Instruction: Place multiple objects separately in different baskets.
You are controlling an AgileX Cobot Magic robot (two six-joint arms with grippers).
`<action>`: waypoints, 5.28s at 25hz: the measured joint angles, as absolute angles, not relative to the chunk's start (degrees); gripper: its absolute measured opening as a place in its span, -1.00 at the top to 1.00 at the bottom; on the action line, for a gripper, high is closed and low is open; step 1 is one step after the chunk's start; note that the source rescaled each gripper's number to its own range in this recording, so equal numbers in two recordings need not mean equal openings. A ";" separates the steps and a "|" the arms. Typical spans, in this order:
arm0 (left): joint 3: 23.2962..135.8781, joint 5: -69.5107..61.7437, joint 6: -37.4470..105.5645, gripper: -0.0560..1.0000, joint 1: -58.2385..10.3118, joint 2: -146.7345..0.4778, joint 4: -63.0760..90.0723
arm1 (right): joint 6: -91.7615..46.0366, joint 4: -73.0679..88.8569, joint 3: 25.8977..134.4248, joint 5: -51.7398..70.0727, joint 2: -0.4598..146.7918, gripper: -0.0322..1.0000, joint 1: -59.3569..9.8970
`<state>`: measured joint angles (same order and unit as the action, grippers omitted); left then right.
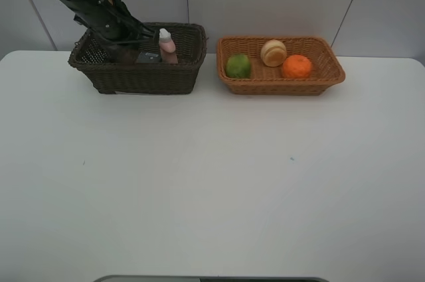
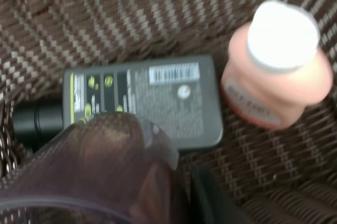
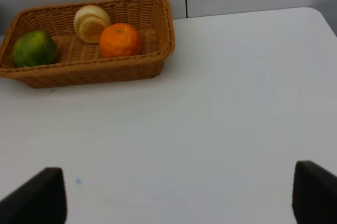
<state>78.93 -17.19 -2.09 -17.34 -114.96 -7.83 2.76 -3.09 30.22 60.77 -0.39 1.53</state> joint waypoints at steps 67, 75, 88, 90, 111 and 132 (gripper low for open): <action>51.73 -68.80 -0.32 -0.91 -7.81 -20.86 -0.77 | 2.76 -3.09 30.20 60.77 -0.39 -0.70 1.53; 51.44 -68.80 3.52 -0.91 -7.81 -11.24 -0.98 | 2.76 -3.11 30.20 60.77 -0.39 -0.70 1.53; 35.99 -66.91 -3.45 -0.91 -7.81 -10.39 -0.58 | 2.76 -3.11 30.20 60.77 -0.39 -0.70 1.53; 34.14 -66.10 -3.78 -0.91 -7.81 -10.39 -0.58 | 2.76 -3.11 30.20 60.77 -0.39 -0.70 1.53; 28.91 -60.95 -2.94 -0.91 -7.81 0.45 -0.57 | 2.76 -3.11 30.20 60.77 -0.39 -0.70 1.53; 28.91 -60.95 -2.52 -0.91 -7.81 0.45 -0.57 | 2.76 -3.11 30.20 60.77 -0.39 -0.70 1.53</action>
<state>28.91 -60.95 -2.52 -7.81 0.45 -0.57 2.76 -3.11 30.20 60.77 -0.39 1.53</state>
